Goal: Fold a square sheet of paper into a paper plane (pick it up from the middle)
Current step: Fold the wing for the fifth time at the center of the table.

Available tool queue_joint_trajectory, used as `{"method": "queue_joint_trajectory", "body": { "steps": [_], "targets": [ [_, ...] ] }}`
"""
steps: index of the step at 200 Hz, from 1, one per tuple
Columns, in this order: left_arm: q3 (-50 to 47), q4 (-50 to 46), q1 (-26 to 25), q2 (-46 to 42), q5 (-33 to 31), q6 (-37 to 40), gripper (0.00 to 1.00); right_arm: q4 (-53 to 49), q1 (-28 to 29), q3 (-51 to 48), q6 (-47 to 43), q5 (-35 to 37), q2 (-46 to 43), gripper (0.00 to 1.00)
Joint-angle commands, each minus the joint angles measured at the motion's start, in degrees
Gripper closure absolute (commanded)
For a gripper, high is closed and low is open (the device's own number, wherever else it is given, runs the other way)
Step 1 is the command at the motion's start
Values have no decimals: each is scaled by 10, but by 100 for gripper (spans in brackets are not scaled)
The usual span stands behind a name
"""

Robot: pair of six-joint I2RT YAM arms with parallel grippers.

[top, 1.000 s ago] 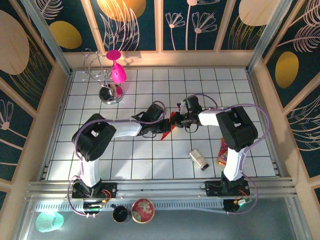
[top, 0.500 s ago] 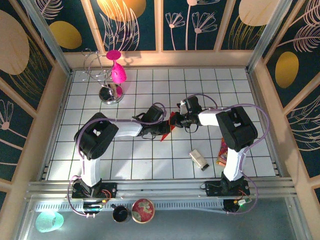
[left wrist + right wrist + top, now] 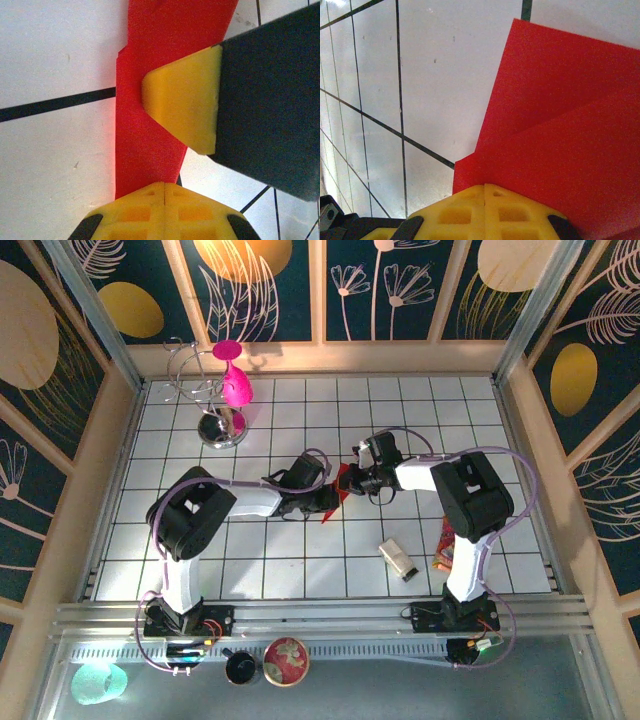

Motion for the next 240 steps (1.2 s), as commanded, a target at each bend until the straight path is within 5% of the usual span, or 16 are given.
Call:
{"method": "queue_joint_trajectory", "body": {
  "steps": [1,88,240],
  "targets": [
    [-25,-70,-5,-17,7,10,100,-49,4,3,-5,60,38,95],
    [-27,-25,-5,-84,-3,10,99,-49,3,4,-3,57,43,95],
    [39,-129,-16,-3,-43,78,100,-79,4,17,-8,66,65,95]
  ]
}}
